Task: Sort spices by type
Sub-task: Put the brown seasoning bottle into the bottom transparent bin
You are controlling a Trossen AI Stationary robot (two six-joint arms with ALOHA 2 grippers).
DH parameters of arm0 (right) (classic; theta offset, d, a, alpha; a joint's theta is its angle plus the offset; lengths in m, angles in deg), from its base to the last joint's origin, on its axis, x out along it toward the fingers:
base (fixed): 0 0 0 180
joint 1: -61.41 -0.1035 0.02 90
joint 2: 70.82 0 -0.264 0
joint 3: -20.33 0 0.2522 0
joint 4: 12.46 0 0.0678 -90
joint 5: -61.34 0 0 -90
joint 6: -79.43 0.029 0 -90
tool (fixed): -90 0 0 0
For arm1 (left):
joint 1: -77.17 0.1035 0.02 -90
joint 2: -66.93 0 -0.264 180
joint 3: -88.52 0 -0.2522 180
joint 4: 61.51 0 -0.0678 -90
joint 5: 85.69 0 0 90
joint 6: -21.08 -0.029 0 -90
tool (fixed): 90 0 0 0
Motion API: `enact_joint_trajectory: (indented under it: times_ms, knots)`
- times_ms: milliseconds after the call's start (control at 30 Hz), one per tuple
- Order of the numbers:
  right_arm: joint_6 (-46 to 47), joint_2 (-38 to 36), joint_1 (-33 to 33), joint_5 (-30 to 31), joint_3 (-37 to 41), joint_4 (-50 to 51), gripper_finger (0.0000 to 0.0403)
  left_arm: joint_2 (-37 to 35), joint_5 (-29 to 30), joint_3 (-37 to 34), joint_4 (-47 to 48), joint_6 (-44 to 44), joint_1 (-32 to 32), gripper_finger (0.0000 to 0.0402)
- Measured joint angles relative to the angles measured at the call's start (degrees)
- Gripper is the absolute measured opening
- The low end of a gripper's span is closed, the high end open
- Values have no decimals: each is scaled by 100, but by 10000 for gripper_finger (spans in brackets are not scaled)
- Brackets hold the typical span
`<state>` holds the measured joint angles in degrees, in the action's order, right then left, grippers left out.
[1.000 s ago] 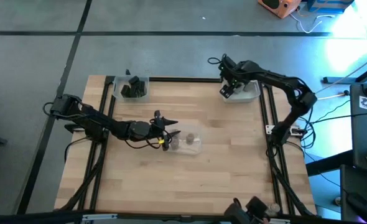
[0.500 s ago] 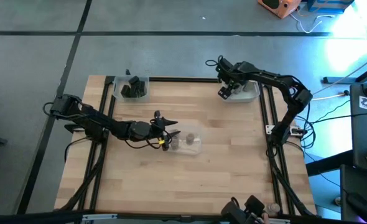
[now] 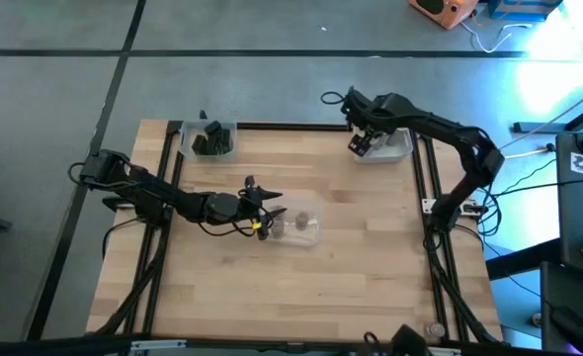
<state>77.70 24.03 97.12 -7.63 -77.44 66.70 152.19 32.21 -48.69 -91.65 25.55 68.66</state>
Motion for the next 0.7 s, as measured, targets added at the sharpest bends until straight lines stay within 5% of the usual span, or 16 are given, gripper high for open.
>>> enact_joint_trajectory:
  times_ms: [700]
  knots:
    - [2163, -1222, -3685, -567, -242, 1788, 326, 0, 0, 0, -2, 244, -5, 205]
